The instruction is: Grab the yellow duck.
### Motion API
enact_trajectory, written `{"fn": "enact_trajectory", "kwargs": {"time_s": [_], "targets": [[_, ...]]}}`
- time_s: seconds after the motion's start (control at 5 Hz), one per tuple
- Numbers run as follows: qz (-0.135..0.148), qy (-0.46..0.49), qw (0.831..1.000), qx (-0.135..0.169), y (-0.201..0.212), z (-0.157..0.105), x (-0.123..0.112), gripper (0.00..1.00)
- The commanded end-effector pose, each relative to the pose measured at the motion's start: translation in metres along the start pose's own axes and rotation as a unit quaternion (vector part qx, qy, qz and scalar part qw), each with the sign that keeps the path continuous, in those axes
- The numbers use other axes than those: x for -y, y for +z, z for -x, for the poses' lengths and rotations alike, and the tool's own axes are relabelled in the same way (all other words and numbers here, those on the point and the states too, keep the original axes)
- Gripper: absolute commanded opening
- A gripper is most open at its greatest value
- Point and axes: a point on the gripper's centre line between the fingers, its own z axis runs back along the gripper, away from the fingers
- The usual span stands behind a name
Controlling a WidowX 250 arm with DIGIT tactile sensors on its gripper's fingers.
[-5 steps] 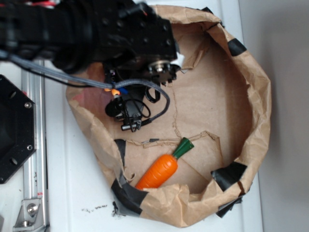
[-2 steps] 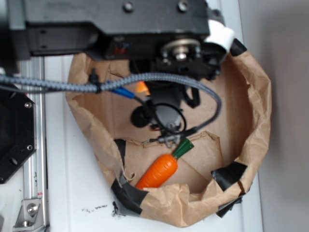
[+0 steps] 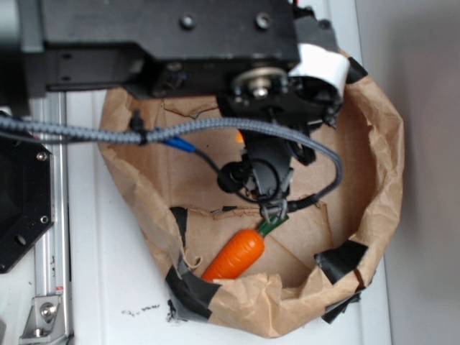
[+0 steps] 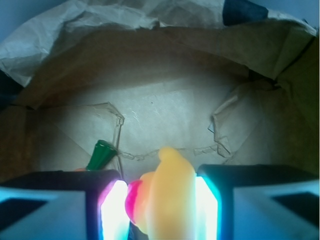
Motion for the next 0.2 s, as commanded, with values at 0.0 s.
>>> {"fn": "enact_trajectory", "kwargs": {"time_s": [0.0], "targets": [[-0.001,0.010,1.000,0.008,0.0039,-0.0021,-0.0069,0.00]]}}
